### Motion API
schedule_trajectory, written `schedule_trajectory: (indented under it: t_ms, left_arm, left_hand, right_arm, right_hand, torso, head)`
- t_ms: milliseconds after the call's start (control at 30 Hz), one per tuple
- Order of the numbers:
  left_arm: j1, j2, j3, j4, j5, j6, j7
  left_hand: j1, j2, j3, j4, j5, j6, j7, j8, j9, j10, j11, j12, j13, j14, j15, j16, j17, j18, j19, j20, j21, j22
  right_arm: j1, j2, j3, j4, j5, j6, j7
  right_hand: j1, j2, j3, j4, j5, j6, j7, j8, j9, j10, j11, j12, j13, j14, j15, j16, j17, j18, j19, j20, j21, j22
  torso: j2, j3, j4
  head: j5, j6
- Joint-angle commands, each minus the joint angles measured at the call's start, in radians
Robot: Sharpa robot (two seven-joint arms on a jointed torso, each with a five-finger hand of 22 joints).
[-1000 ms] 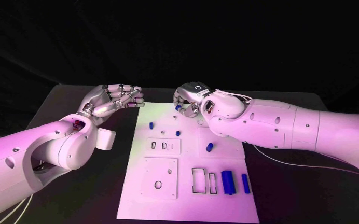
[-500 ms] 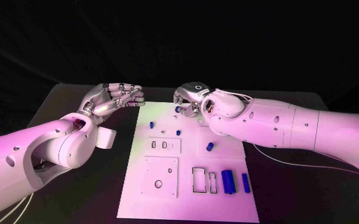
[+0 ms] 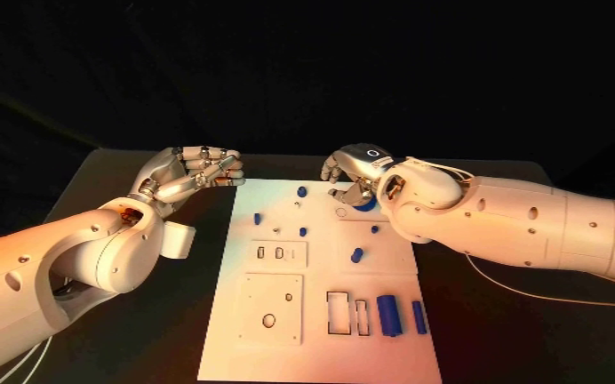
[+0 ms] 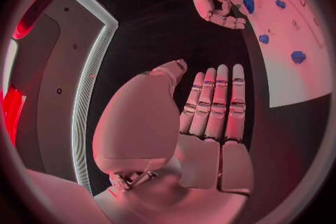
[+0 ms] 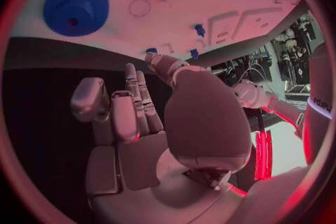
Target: Assemble the parts on the task board
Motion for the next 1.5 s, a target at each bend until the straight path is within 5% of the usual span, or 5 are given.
schedule_trajectory:
  t_ms: [33, 267, 500, 667, 1500]
  left_arm:
    - [0.001, 0.001, 0.001, -0.001, 0.004, 0.021, 0.007]
    - [0.001, 0.005, 0.001, -0.005, 0.006, 0.025, 0.007]
    - [0.001, 0.011, 0.001, -0.007, 0.007, 0.03, 0.007]
    - [0.001, 0.012, 0.001, -0.008, 0.007, 0.031, 0.006]
    - [0.001, 0.01, 0.001, -0.009, 0.007, 0.033, 0.004]
  left_hand:
    - [-0.003, -0.003, 0.007, -0.001, -0.005, 0.0, 0.003, 0.0, 0.0, 0.007, 0.003, -0.005, 0.002, -0.002, 0.004, -0.007, 0.002, 0.014, 0.004, 0.002, -0.005, -0.001]
    - [-0.004, -0.004, 0.01, -0.002, -0.006, -0.001, 0.002, -0.001, 0.0, 0.008, 0.003, -0.009, 0.002, -0.004, 0.004, -0.009, 0.003, 0.014, 0.003, 0.003, -0.008, -0.002]
    - [-0.004, -0.004, 0.01, -0.002, -0.006, -0.001, 0.002, -0.001, 0.0, 0.008, 0.003, -0.009, 0.002, -0.004, 0.004, -0.009, 0.003, 0.014, 0.003, 0.003, -0.008, -0.002]
    - [-0.004, -0.004, 0.011, -0.002, -0.006, -0.001, 0.002, -0.001, 0.0, 0.008, 0.003, -0.01, 0.002, -0.004, 0.004, -0.01, 0.004, 0.014, 0.003, 0.003, -0.008, -0.002]
    - [-0.004, -0.004, 0.013, -0.003, -0.006, -0.001, 0.002, -0.001, 0.0, 0.009, 0.002, -0.011, 0.002, -0.003, 0.004, -0.01, 0.005, 0.014, 0.004, 0.003, -0.009, -0.003]
  right_arm:
    - [0.008, -0.059, 0.002, 0.05, 0.131, -0.054, 0.001]
    - [0.019, -0.158, 0.003, 0.074, 0.352, -0.039, 0.02]
    - [0.019, -0.166, 0.003, 0.016, 0.426, 0.038, 0.015]
    - [0.013, -0.148, 0.002, -0.009, 0.438, 0.078, 0.009]
    - [-0.006, -0.096, 0.0, -0.053, 0.387, 0.118, -0.006]
  right_hand:
    - [-0.003, -0.013, 0.003, 0.014, -0.003, 0.017, -0.007, 0.002, 0.002, 0.043, -0.009, 0.01, 0.003, 0.023, -0.009, 0.014, 0.022, 0.0, 0.016, -0.003, 0.018, 0.027]
    - [-0.01, -0.011, -0.184, 0.016, -0.001, -0.061, -0.015, -0.016, 0.0, 0.152, -0.028, 0.04, 0.047, 0.026, -0.024, 0.034, 0.049, -0.003, 0.025, -0.017, 0.028, 0.05]
    - [0.182, 0.052, -0.575, 0.202, 0.006, -0.151, -0.032, 0.104, 0.06, 0.141, -0.06, 0.611, 0.636, 0.055, -0.052, 0.097, 0.194, -0.02, 0.066, -0.035, 0.069, 0.134]
    - [0.172, 0.063, -0.587, 0.203, 0.005, -0.173, -0.029, 0.148, 0.068, 0.188, -0.044, 1.05, 1.068, 0.07, -0.036, 0.134, 0.303, -0.022, 0.076, -0.03, 0.082, 0.164]
    - [0.173, 0.083, -0.565, 0.201, 0.003, -0.141, -0.03, 0.179, 0.059, 0.283, -0.042, 1.297, 1.31, 0.084, -0.032, 0.157, 0.384, -0.031, 0.101, -0.026, 0.112, 0.215]
  torso:
    - [-0.004, 0.0002, -0.0082]
    - [-0.007, 0.0042, -0.0182]
    - [-0.007, 0.0069, -0.0163]
    - [-0.005, 0.0055, -0.0171]
    - [-0.007, 0.0038, -0.0174]
  head:
    - [-0.005, 0.005]
    - [-0.005, 0.009]
    - [-0.005, 0.008]
    - [-0.003, 0.006]
    - [-0.002, -0.012]
